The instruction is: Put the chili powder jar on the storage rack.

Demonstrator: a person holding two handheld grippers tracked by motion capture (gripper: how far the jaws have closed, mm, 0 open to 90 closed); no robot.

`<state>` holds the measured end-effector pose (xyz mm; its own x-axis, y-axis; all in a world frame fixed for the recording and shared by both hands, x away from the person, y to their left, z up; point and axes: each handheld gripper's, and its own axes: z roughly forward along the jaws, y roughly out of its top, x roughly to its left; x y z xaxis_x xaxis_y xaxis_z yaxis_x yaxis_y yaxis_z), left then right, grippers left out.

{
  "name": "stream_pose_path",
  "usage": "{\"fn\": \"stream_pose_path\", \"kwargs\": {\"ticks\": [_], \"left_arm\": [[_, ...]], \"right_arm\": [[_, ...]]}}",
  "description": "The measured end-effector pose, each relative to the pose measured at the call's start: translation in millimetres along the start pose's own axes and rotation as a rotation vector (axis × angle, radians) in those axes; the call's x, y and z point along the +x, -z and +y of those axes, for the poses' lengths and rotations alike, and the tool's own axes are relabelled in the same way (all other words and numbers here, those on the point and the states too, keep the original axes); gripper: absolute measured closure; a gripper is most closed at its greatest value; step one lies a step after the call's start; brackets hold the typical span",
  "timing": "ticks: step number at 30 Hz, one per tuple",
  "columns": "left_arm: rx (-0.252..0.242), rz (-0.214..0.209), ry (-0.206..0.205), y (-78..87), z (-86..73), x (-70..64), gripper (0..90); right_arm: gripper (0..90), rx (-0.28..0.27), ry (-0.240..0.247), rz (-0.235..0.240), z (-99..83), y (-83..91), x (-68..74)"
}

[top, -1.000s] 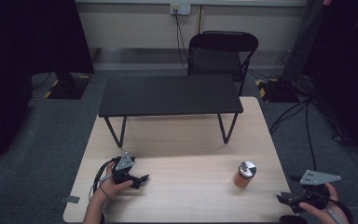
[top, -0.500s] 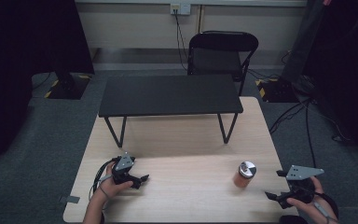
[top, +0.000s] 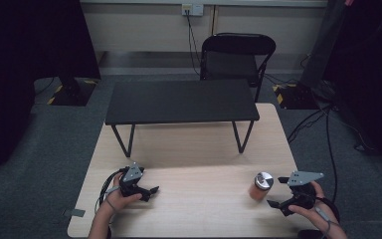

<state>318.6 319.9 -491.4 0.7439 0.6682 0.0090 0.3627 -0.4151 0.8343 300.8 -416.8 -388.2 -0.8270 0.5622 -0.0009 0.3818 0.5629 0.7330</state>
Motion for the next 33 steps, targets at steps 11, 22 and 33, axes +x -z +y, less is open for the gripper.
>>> {"fn": "stream_pose_path", "kwargs": {"ticks": [11, 22, 33], "left_arm": [[0.0, 0.0, 0.0, 0.0, 0.0, 0.0, 0.0], [0.0, 0.0, 0.0, 0.0, 0.0, 0.1, 0.0], [0.001, 0.0, -0.001, 0.0, 0.1, 0.2, 0.0]], "right_arm": [[1.5, -0.039, -0.021, 0.043, 0.1, -29.0, -11.8], [17.0, -0.023, 0.016, 0.041, 0.7, -45.3, -13.4], [31.3, -0.05, 0.071, 0.037, -5.6, -49.7, -11.3]]}}
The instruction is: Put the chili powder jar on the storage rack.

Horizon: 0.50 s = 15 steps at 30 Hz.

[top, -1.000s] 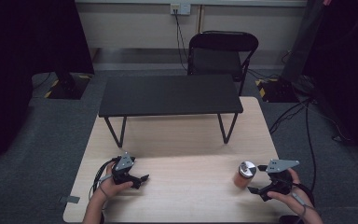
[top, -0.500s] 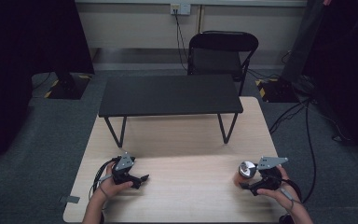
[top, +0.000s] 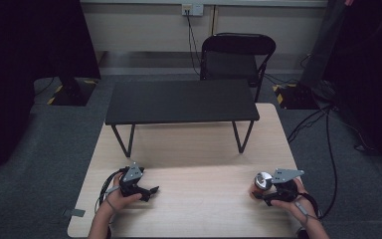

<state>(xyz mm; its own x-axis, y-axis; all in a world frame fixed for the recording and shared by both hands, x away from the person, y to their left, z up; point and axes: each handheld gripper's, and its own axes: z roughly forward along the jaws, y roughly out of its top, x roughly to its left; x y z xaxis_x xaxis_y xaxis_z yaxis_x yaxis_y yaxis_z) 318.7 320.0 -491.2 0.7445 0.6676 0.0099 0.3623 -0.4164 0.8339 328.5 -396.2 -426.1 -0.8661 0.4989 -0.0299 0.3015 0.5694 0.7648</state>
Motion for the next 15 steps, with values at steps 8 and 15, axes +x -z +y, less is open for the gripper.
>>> {"fn": "stream_pose_path", "kwargs": {"ticks": [8, 15], "left_arm": [[0.0, 0.0, 0.0, 0.0, 0.0, 0.0, 0.0], [0.0, 0.0, 0.0, 0.0, 0.0, 0.0, 0.0]], "right_arm": [[31.7, -0.015, 0.003, -0.017, -2.7, 0.5, 6.0], [31.7, -0.044, -0.014, -0.021, -1.3, 5.5, 8.5]]}}
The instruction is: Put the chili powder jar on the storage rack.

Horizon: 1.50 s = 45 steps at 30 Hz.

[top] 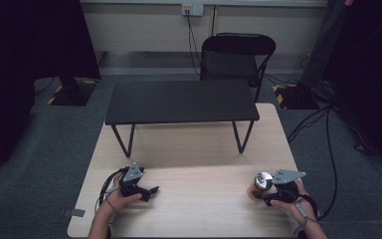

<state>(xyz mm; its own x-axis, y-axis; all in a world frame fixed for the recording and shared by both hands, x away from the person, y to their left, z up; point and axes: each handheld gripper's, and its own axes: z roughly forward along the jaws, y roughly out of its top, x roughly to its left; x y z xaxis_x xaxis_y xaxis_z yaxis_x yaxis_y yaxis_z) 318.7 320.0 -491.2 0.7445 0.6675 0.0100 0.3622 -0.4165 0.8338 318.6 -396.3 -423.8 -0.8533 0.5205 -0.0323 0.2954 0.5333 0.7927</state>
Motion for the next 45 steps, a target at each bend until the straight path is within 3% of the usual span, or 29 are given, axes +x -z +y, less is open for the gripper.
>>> {"fn": "stream_pose_path", "kwargs": {"ticks": [16, 28, 45], "left_arm": [[0.0, -0.001, 0.002, -0.4, 0.1, 0.2, 0.0], [-0.003, -0.001, 0.004, -1.0, 0.0, 0.5, 0.0], [-0.001, -0.002, 0.002, -1.3, 0.6, 1.0, 0.0]], "right_arm": [[31.7, -0.013, 0.03, 0.019, 57.7, 27.1, -1.7], [31.7, -0.051, 0.03, 0.094, 116.8, 43.1, -14.1], [31.7, -0.045, 0.068, 0.086, 195.0, 44.0, -18.0]]}}
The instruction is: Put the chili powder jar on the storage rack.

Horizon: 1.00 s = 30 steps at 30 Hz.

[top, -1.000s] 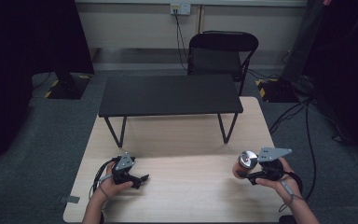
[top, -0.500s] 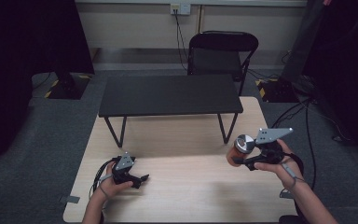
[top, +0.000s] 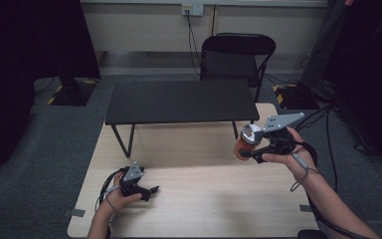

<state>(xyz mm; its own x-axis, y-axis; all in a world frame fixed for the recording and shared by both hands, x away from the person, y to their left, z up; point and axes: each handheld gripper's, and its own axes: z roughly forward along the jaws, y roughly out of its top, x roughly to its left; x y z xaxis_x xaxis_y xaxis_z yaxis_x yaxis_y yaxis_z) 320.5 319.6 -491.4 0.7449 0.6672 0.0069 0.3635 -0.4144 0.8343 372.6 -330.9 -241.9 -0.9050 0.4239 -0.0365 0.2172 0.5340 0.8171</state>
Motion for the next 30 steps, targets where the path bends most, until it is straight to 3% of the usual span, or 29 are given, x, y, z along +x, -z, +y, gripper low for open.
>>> {"fn": "stream_pose_path", "kwargs": {"ticks": [13, 30], "left_arm": [[0.002, 0.0, -0.003, 0.2, 0.4, 0.2, 0.0], [0.0, 0.0, 0.0, -0.1, 0.1, 0.2, 0.0]], "right_arm": [[31.7, 0.018, -0.001, -0.038, 44.6, -9.0, -11.5], [31.7, 0.033, -0.022, -0.088, 73.7, -23.5, -25.8]]}}
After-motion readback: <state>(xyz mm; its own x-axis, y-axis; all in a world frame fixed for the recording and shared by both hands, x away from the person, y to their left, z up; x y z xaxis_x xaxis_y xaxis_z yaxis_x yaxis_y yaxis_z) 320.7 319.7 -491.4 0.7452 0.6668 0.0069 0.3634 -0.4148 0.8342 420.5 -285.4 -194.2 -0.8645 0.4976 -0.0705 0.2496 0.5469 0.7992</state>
